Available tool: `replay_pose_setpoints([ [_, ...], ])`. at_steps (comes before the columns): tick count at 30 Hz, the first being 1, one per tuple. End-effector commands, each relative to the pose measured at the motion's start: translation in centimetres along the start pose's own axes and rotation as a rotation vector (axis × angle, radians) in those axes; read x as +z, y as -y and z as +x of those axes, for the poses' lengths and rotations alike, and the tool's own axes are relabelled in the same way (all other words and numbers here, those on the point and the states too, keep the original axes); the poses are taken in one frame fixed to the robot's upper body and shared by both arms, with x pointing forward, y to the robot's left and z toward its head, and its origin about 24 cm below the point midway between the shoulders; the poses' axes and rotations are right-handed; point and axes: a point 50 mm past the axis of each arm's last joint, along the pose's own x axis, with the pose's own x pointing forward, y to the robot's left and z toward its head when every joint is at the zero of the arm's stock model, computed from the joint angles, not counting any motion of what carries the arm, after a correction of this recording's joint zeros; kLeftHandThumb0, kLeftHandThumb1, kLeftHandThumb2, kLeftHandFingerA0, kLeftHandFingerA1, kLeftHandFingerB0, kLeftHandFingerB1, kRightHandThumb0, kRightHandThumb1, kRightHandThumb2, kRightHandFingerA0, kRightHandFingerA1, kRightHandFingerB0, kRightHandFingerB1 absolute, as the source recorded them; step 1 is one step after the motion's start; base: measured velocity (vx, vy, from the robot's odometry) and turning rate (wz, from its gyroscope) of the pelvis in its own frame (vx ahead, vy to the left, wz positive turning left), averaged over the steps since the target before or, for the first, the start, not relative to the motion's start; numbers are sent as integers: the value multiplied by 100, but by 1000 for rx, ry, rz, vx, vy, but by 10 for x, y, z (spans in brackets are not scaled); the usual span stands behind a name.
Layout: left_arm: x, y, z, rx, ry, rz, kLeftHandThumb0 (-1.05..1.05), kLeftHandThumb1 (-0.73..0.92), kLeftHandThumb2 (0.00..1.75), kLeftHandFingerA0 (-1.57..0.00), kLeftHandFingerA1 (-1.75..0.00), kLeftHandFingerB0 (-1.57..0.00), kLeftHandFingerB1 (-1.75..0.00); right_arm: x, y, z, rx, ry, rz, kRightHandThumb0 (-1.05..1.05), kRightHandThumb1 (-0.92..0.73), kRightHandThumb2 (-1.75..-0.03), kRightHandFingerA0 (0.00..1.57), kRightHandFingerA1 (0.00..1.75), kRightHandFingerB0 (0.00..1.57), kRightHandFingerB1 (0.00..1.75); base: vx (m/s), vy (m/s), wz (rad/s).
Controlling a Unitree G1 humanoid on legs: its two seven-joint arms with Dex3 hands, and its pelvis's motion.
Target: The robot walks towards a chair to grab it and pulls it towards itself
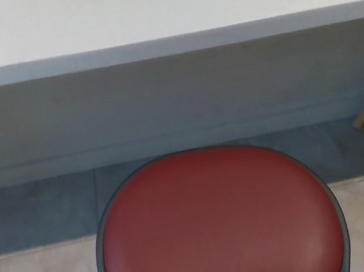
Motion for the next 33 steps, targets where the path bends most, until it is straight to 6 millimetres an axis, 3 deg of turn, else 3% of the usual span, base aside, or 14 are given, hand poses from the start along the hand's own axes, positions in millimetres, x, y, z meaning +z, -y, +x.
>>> replay_pose_setpoints([
  [1,6,4,9,-66,-128,-47,-90,52,78,0,-56,0,-34,4,-10,20,-14,-99,76,-105,-92,-115,0,0,0,1,0,0,0],
  [4,2,9,8,-80,-144,-75,-77,69,61,0,-33,0,-6,2,-9,21,-47,-125,165,-100,-85,-108,0,0,0,1,0,0,0],
  [5,2,9,8,-83,-145,-65,-78,69,61,0,-38,0,-8,1,-9,21,-43,-129,164,-80,-92,-69,0,0,0,0,0,0,0],
  [12,-4,11,7,-75,-197,-65,-80,72,62,0,-34,0,-6,-8,-14,17,15,-158,269,-103,-85,-108,0,0,0,2,0,0,0],
  [13,-5,12,6,-88,-198,-55,-78,72,60,0,-46,0,-15,-9,-16,17,23,-169,247,-82,-90,-67,0,0,0,0,0,0,0],
  [14,-6,11,6,-90,-199,-38,-80,72,61,0,-50,0,-20,-10,-16,16,31,-168,234,-98,-84,-109,0,1,0,4,0,0,0],
  [18,-10,7,4,-83,-203,-27,-76,73,62,0,-47,0,-9,-11,-14,13,48,-151,235,-104,-85,-110,0,0,0,2,0,0,0],
  [19,-10,7,4,-81,-203,-38,-80,72,64,0,-42,0,-8,-11,-13,12,51,-147,236,-80,-90,-69,0,0,0,0,0,0,0],
  [20,-10,7,4,-78,-204,-50,-80,72,64,0,-42,0,-8,-10,-13,12,55,-143,236,-80,-90,-69,0,0,0,0,0,0,0],
  [22,-10,5,3,-81,-199,-54,-79,72,62,0,-41,0,-7,-12,-13,12,51,-164,205,-99,-85,-110,0,1,0,6,0,0,0],
  [29,-6,9,5,-80,-198,-18,-76,69,65,0,-49,0,-15,-14,-18,11,59,-159,232,-99,-83,-110,0,2,0,5,0,0,0],
  [30,-5,10,6,-85,-191,-4,-76,68,64,0,-54,0,-18,-15,-19,11,62,-162,238,-84,-89,-67,0,0,0,0,0,0,0],
  [31,-2,12,7,-93,-182,-6,-77,70,64,0,-55,0,-17,-15,-22,11,70,-161,248,-104,-84,-110,0,0,0,4,0,0,0],
  [33,-1,12,8,-97,-177,7,-78,72,64,0,-59,0,-21,-15,-23,11,75,-159,249,-104,-85,-110,0,0,0,3,0,0,0],
])
